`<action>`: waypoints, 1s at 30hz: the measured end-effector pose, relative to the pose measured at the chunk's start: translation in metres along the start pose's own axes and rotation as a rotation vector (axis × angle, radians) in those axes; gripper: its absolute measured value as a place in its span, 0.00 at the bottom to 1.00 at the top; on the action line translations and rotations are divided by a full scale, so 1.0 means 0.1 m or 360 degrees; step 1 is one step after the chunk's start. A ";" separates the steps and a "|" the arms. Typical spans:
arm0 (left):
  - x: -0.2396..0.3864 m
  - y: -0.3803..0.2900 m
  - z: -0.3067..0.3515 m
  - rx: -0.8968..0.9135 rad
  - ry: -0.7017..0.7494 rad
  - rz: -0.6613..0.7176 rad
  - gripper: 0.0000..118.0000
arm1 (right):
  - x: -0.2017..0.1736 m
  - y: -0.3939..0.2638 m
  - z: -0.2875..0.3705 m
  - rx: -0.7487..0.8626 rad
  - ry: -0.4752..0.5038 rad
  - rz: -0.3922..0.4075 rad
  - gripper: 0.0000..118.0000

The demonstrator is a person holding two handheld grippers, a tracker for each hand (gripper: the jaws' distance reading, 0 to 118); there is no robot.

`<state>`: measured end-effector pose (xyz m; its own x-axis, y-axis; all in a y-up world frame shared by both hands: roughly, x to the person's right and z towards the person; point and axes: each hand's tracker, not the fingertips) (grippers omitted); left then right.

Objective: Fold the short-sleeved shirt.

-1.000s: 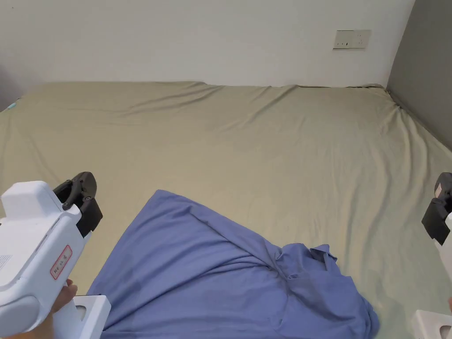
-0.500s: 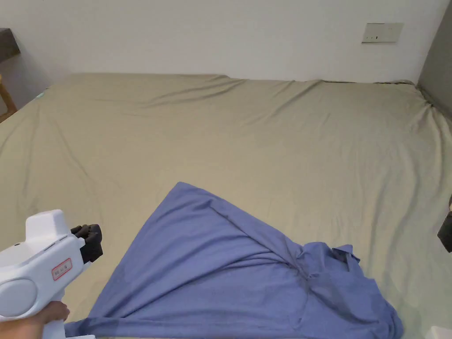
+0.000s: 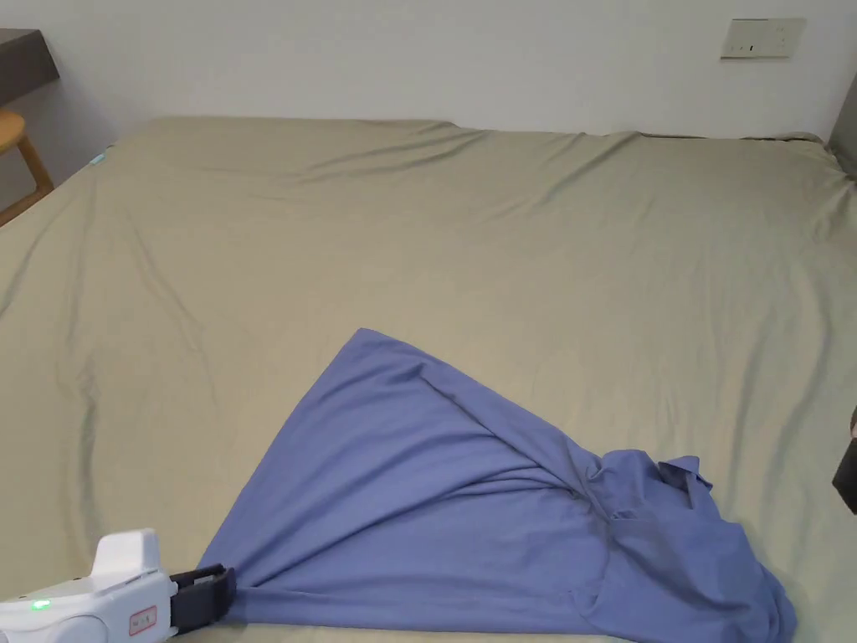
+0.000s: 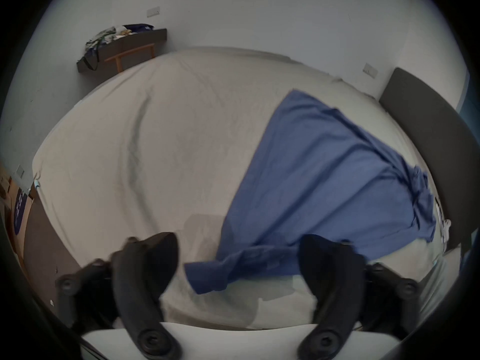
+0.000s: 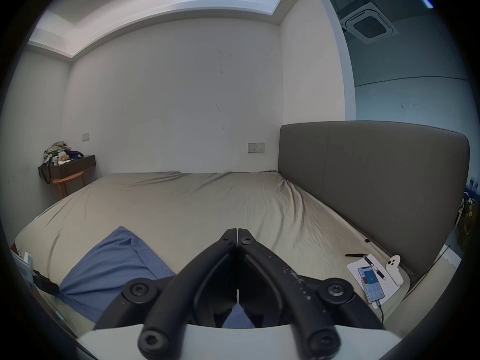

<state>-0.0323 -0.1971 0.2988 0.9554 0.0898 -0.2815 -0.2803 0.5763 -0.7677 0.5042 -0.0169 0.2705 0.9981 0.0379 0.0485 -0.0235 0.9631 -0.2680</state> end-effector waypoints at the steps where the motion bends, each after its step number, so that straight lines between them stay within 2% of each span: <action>1: 0.03 -0.04 -0.05 -0.0022 -0.0011 -0.0021 0.61 | -0.01 -0.02 0.00 -0.0014 -0.0006 0.0003 0.01; 2: 0.06 -0.08 -0.09 -0.0032 -0.0014 -0.0047 0.27 | 0.00 -0.04 0.01 -0.0027 -0.0015 0.0009 0.01; 3: 0.09 -0.12 -0.12 -0.0036 -0.0030 -0.0053 0.14 | 0.00 -0.07 0.02 -0.0037 -0.0021 0.0013 0.01; 5: 0.15 -0.17 -0.04 0.0030 -0.0054 -0.0054 0.05 | 0.02 -0.11 0.03 -0.0067 -0.0036 0.0019 0.01; 10: 0.17 -0.13 0.05 0.0073 -0.0041 -0.0060 0.03 | 0.14 -0.28 -0.02 -0.0174 -0.0077 0.0010 0.02; 11: 0.17 -0.10 0.10 0.0094 -0.0052 -0.0050 0.03 | 0.16 -0.32 -0.04 -0.0214 -0.0080 0.0012 0.05; 12: 0.14 -0.07 0.14 0.0117 -0.0067 -0.0046 0.03 | 0.16 -0.36 -0.07 -0.0258 -0.0081 0.0021 0.14; 13: 0.15 -0.04 0.18 0.0137 -0.0077 -0.0047 0.03 | 0.17 -0.42 -0.09 -0.0304 -0.0080 0.0018 0.30; 14: 0.16 -0.01 0.22 0.0159 -0.0085 -0.0049 0.03 | 0.15 -0.49 -0.11 -0.0362 -0.0072 0.0009 0.55; 15: 0.18 0.03 0.26 0.0177 -0.0092 -0.0053 0.03 | 0.15 -0.57 -0.15 -0.0427 -0.0056 0.0005 0.71; 16: 0.19 0.06 0.30 0.0185 -0.0098 -0.0051 0.03 | 0.14 -0.67 -0.18 -0.0505 -0.0028 0.0002 0.85; 17: 0.21 0.08 0.32 0.0196 -0.0105 -0.0049 0.03 | 0.13 -0.77 -0.22 -0.0588 -0.0009 0.0002 0.92; 24: 0.31 0.13 0.36 0.0207 -0.0130 -0.0060 0.03 | 0.04 -1.68 -0.50 -0.0984 -0.0029 0.0017 0.89; 29: 0.35 0.12 0.40 0.0196 -0.0129 -0.0058 0.03 | 0.02 -2.01 -0.62 -0.1132 -0.0051 -0.0034 0.55; 30: 0.35 0.12 0.40 0.0192 -0.0127 -0.0055 0.03 | 0.03 -2.10 -0.63 -0.1131 -0.0037 -0.0083 0.46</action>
<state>0.0019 -0.1547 0.3032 0.9700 0.1299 -0.2056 -0.2385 0.6732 -0.6999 0.5159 -0.2354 0.2661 0.9953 0.0097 0.0965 0.0747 0.5576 -0.8268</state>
